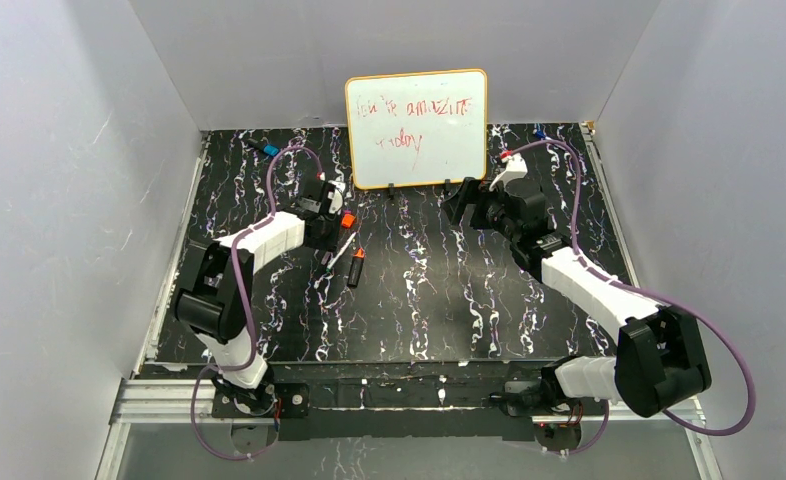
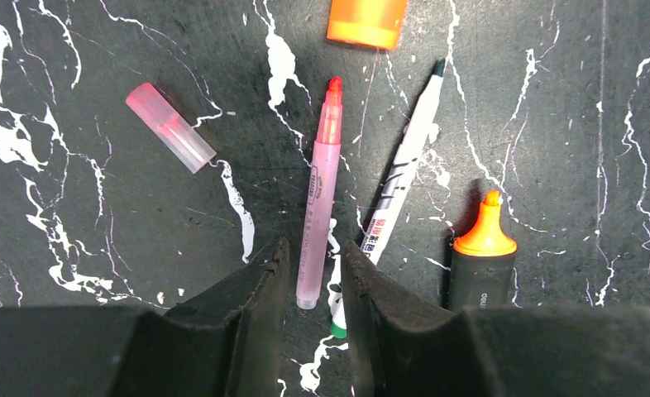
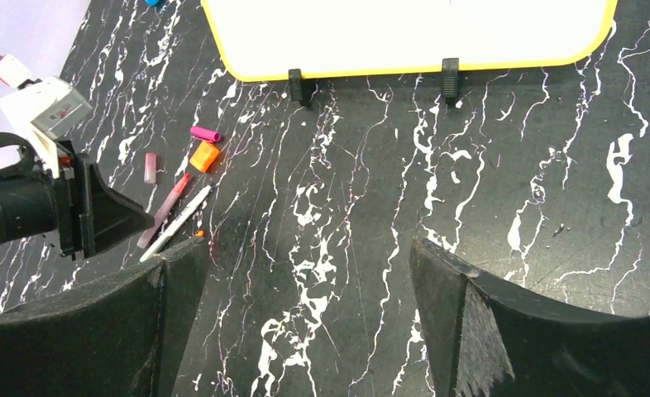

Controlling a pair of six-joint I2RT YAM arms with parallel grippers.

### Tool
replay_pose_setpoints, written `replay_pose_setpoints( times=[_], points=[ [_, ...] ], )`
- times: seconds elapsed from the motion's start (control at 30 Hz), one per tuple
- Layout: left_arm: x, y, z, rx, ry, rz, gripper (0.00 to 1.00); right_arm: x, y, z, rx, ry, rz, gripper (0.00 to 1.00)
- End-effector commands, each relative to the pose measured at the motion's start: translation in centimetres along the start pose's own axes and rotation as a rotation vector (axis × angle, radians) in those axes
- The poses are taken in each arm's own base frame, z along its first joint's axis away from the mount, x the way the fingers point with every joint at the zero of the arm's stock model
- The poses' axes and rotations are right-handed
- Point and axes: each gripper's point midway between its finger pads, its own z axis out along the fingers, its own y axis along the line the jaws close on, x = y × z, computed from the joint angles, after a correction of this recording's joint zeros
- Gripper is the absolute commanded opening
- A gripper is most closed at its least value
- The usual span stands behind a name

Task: Insert the pens into the pen caps

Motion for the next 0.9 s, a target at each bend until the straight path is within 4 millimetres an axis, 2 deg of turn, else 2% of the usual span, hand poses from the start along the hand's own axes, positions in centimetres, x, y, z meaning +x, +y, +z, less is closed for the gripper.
replay_pose_setpoints(
  times=[0.0, 0.53, 0.57, 0.63, 0.73, 0.8, 0.87],
  points=[
    [-0.5, 0.1, -0.4, -0.007, 0.006, -0.009, 0.29, -1.9, 0.8, -0.6, -0.029, -0.074, -0.024, 0.99],
    [1.8, 0.5, 1.6, -0.036, 0.108, 0.009, 0.30, -1.7, 0.7, -0.7, -0.029, -0.075, -0.027, 0.99],
    [2.0, 0.5, 1.7, -0.038, 0.118, 0.011, 0.25, -1.5, 0.7, -0.7, -0.029, -0.071, -0.027, 0.99],
    [2.7, 0.4, 2.2, -0.034, 0.152, 0.016, 0.00, -1.5, 0.6, -0.6, -0.027, -0.071, -0.028, 0.99],
    [2.2, 0.2, 1.8, -0.024, 0.132, 0.009, 0.00, -1.4, 0.6, -0.6, -0.027, -0.067, -0.028, 0.99],
    [0.6, 0.2, 0.2, -0.014, 0.053, -0.003, 0.00, -1.2, 0.6, -0.5, -0.030, -0.059, -0.021, 0.99],
    [0.0, 0.3, -0.7, -0.017, 0.015, -0.008, 0.00, -1.1, 0.7, -0.5, -0.035, -0.055, -0.017, 0.99]
  ],
)
